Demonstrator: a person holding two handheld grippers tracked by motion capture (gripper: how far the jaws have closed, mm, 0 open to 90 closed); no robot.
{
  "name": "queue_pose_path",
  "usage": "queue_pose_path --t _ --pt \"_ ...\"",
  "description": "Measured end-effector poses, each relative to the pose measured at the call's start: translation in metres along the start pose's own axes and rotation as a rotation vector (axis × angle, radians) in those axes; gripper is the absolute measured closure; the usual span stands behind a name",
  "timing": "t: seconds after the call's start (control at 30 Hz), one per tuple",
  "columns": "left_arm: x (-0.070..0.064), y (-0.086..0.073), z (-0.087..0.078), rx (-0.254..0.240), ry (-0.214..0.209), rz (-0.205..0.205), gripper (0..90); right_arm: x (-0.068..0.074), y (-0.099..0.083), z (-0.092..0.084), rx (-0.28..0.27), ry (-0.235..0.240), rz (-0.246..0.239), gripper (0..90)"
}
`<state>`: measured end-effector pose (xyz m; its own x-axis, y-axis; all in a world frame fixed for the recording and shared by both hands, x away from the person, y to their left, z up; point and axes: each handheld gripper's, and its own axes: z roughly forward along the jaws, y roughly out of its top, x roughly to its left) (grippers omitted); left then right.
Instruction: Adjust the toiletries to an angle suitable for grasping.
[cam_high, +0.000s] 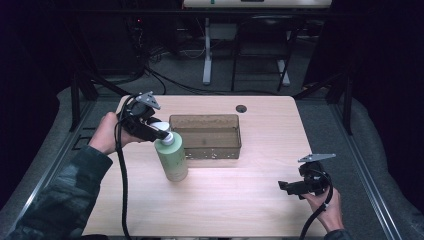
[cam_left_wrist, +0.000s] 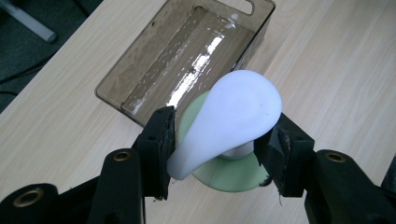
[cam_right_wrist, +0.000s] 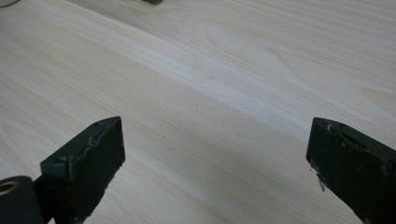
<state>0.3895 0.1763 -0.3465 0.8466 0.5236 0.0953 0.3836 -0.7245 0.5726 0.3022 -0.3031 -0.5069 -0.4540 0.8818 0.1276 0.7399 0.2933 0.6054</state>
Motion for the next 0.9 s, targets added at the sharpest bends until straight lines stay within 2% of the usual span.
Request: queue_pose_path --t 0.03,0.13,0.33,0.43,0.47,0.5,0.53,0.6,0.7,0.87,0.9 --pt "0.000 -0.001 -0.001 0.001 -0.003 -0.015 49.3 0.000 0.000 0.000 0.003 0.000 -0.001 3.8" --pt "0.000 -0.001 -0.001 0.006 -0.006 -0.025 49.7 0.000 0.000 0.000 0.003 0.001 0.000 3.8" --pt "0.000 -0.001 -0.004 0.020 -0.016 -0.034 51.0 0.000 0.000 0.000 0.001 0.003 -0.001 3.8" --pt "0.001 -0.001 -0.005 0.023 -0.038 -0.009 51.9 0.000 0.000 0.000 -0.001 0.003 -0.005 3.7" --pt "0.000 0.000 -0.005 0.026 -0.036 -0.002 51.8 0.000 0.000 0.000 -0.001 0.004 -0.005 3.7" --pt "0.000 0.001 -0.005 0.025 -0.041 0.022 51.4 0.000 0.000 -0.001 -0.003 0.003 -0.005 3.7" --pt "0.000 0.002 -0.005 0.023 -0.042 0.021 50.9 0.000 0.000 0.000 -0.001 0.004 -0.007 3.7" --pt "-0.001 0.005 -0.006 0.023 -0.045 0.047 49.0 0.000 0.000 0.000 0.001 0.005 -0.006 3.6" --pt "0.000 0.008 -0.003 0.016 -0.072 0.058 49.7 0.001 0.000 0.000 0.001 0.008 -0.004 3.6" --pt "0.000 0.011 0.004 0.023 -0.087 0.061 52.0 0.001 0.000 0.000 -0.001 0.010 -0.006 3.7" --pt "-0.001 0.011 0.004 0.008 -0.092 0.056 53.6 0.001 0.000 0.000 -0.002 0.011 -0.006 3.7"
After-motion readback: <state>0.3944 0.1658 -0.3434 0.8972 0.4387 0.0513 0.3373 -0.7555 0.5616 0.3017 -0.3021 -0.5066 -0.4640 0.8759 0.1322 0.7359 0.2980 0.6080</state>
